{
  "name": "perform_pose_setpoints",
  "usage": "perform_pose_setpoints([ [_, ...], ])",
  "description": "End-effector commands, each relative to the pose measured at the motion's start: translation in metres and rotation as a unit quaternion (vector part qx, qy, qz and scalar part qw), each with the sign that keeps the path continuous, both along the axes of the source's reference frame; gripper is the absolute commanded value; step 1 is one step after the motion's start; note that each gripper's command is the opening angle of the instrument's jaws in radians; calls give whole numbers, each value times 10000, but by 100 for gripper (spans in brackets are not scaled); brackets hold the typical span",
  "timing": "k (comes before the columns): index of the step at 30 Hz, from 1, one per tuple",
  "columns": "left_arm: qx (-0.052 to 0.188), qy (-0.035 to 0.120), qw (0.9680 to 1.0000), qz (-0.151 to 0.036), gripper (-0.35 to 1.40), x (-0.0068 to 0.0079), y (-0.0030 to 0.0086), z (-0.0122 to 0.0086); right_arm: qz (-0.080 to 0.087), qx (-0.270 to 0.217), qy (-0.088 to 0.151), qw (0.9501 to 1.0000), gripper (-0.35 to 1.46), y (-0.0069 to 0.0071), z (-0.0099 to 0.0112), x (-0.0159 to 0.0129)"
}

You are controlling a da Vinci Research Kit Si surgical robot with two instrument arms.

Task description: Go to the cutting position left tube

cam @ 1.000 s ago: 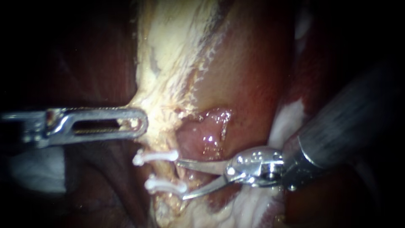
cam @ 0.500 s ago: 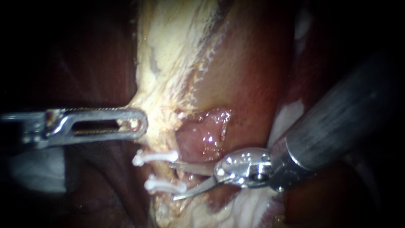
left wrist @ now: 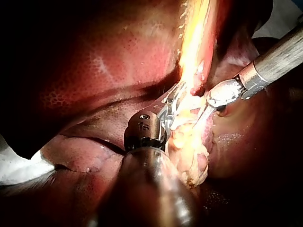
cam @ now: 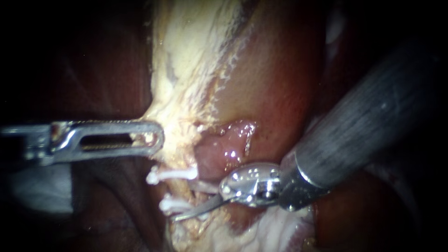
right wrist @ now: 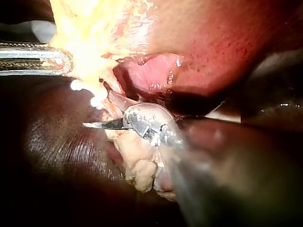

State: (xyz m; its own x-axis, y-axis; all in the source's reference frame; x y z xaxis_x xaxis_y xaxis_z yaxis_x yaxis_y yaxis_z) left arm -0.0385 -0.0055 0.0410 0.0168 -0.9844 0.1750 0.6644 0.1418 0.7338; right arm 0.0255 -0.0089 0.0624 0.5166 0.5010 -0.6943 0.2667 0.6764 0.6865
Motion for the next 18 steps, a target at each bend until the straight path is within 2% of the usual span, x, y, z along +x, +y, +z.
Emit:
perform_pose_setpoints([
  [1,0,1,10000,0,-35,0,0,0,0,28,49,10000,142,-1,-1,0],
  [11,0,0,10000,1,-35,0,0,1,-88,186,342,9992,140,-7,-13,18],
  [18,0,1,10000,-1,-35,-1,0,1,-76,267,384,9989,135,-6,-10,36],
])
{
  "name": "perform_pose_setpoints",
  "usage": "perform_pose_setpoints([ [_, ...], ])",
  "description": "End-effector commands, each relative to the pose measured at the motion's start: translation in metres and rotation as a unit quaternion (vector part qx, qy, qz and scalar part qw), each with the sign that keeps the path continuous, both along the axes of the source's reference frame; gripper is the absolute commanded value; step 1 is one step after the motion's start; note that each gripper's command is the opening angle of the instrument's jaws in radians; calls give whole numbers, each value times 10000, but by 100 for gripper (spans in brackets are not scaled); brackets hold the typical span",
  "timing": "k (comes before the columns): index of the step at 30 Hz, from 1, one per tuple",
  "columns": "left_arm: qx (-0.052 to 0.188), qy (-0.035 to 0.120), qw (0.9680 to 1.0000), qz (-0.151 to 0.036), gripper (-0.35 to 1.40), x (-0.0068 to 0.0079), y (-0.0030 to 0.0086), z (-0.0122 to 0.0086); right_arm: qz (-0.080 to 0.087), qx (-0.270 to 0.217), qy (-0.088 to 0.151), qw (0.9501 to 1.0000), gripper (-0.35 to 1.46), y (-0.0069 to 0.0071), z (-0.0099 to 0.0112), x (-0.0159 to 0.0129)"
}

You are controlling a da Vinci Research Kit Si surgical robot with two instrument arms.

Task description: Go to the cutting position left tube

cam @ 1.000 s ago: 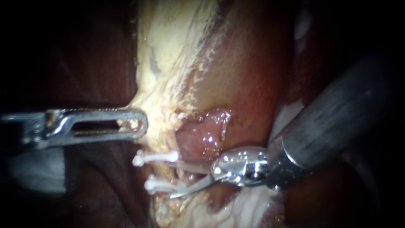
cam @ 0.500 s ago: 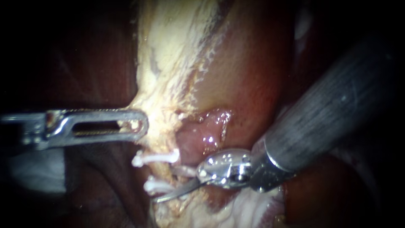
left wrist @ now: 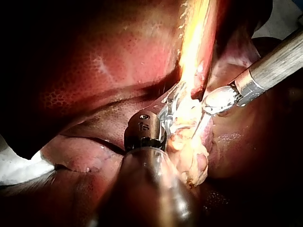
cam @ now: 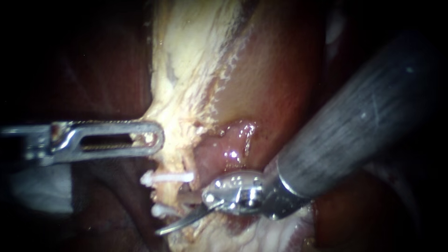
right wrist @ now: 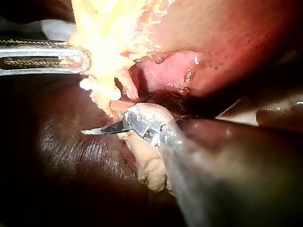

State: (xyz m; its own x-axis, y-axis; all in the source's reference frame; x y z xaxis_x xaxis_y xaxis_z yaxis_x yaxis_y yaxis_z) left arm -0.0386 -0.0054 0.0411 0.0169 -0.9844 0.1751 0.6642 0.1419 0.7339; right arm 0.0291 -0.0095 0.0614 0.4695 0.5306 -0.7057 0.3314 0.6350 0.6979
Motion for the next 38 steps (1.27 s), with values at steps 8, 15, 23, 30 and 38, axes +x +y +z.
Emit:
perform_pose_setpoints([
  [8,1,3,10000,-3,-35,-1,0,0,185,359,-131,9991,133,6,9,18],
  [15,1,4,10000,-5,-35,-1,0,0,272,596,-243,9976,126,8,13,27],
  [23,0,5,10000,-6,-35,-1,0,0,291,686,-304,9968,125,10,23,26],
  [30,0,5,10000,-6,-35,-2,0,0,294,707,-318,9966,125,9,24,27],
  [38,1,6,10000,-8,-35,-2,-1,0,287,704,-314,9966,125,8,25,26],
])
